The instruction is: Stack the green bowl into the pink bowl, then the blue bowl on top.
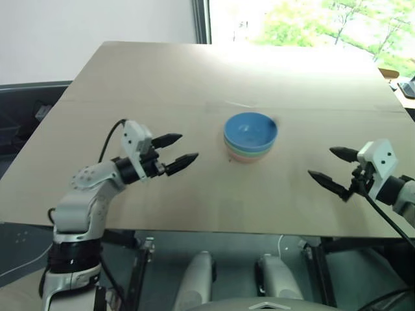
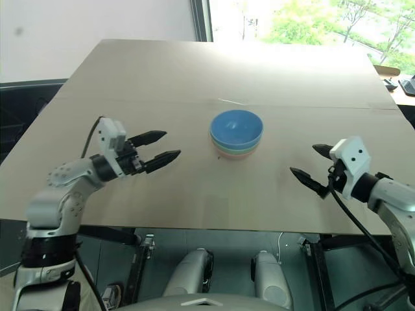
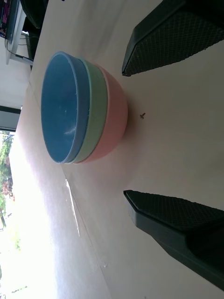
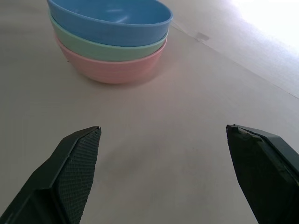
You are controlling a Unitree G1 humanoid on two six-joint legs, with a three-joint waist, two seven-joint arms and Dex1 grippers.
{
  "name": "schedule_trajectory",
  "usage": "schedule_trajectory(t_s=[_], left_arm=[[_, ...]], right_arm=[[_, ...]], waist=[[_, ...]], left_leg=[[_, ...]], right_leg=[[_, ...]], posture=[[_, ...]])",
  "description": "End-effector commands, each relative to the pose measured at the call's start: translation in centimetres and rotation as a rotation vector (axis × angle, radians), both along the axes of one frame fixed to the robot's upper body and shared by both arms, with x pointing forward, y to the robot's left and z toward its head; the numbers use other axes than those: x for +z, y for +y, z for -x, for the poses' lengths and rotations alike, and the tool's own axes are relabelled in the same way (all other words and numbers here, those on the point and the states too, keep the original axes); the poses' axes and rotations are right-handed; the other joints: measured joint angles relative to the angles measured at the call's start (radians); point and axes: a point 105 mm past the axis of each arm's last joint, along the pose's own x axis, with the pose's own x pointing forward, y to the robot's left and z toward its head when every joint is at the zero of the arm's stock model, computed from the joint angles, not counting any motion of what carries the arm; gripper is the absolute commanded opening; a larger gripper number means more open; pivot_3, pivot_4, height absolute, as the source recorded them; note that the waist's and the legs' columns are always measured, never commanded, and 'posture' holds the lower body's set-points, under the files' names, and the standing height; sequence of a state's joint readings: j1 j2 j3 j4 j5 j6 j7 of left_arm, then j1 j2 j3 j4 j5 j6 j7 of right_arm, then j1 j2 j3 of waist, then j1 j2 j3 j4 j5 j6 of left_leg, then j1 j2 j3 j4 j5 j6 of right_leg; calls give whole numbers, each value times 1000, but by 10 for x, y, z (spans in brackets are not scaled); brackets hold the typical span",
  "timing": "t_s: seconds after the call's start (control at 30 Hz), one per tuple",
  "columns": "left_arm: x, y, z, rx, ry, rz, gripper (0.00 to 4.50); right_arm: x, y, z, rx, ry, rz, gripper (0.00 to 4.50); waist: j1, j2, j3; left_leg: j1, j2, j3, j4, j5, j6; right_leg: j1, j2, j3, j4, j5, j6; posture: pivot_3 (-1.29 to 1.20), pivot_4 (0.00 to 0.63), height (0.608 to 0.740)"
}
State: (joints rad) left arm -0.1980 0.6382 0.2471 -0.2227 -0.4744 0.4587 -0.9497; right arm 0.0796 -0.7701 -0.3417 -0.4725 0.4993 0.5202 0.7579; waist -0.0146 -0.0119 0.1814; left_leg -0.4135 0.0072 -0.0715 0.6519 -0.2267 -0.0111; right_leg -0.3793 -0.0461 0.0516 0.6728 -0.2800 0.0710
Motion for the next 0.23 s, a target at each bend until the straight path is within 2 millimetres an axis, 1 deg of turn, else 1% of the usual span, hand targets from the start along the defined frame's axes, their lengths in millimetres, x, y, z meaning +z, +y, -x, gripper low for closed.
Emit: schedule_trajectory(t_s=[0.03,0.13,0.23], left_arm=[[10,12,8,15,-68,-57,4216],[8,18,10,11,-79,-93,4216],[6,19,8,4,-71,-108,4216]], right_arm=[[20,-3,12,22,-57,-1,4500],[21,-9,18,16,-53,-3,4500],[22,-11,17,10,-55,-9,4500]], waist=[[1,0,0],[2,0,0],[2,0,0]], left_leg=[[0,0,0,0,0,0],[0,0,0,0,0,0],[0,0,1,0,0,0]], right_leg=[[0,0,0,0,0,0],[0,0,0,0,0,0],[0,0,0,0,0,0]], posture=[[0,150,740],[0,150,740],[0,150,740]])
